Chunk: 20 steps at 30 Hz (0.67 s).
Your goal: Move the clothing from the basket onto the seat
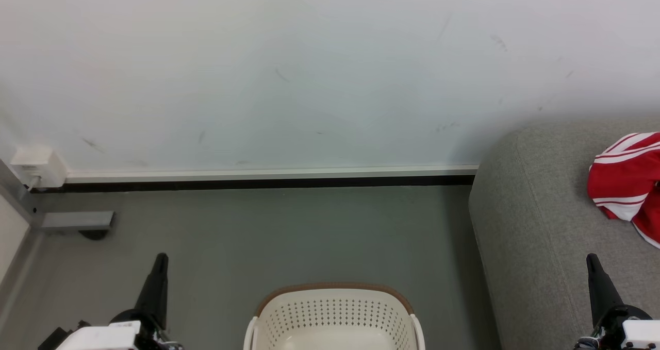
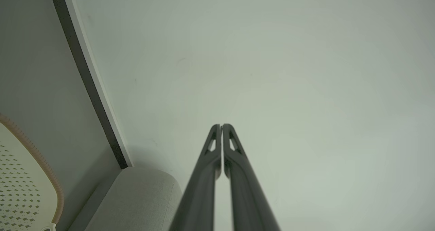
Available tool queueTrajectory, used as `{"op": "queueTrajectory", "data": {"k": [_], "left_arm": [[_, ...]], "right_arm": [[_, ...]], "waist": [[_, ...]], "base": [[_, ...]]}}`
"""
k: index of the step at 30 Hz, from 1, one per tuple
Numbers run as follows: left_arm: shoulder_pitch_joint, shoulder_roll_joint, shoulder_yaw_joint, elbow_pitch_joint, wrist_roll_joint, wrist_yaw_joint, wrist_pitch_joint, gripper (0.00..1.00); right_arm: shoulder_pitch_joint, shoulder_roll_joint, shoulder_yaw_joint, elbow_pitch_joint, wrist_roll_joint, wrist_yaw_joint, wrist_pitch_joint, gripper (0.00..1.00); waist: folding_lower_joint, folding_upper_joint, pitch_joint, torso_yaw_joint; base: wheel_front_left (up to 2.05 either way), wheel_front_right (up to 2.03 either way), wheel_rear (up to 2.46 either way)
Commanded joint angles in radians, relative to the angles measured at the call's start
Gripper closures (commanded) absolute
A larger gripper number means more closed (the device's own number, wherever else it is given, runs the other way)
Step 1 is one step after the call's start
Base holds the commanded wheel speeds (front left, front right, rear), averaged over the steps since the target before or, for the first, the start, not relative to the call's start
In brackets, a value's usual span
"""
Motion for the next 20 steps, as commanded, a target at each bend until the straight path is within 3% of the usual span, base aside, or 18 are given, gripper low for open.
{"op": "queueTrajectory", "data": {"k": [1, 20], "left_arm": [[-0.007, 0.007, 0.002, -0.004, -0.014, -0.007, 0.004, 1.00], [-0.007, 0.007, 0.002, -0.004, -0.014, -0.007, 0.004, 1.00]], "right_arm": [[-0.013, 0.001, -0.005, -0.005, 0.000, 0.001, 0.003, 1.00], [-0.013, 0.001, -0.005, -0.005, 0.000, 0.001, 0.004, 1.00]], "waist": [[0.0000, 0.0000, 0.000, 0.000], [0.0000, 0.0000, 0.000, 0.000]], "base": [[0.00, 0.00, 0.00], [0.00, 0.00, 0.00]]}}
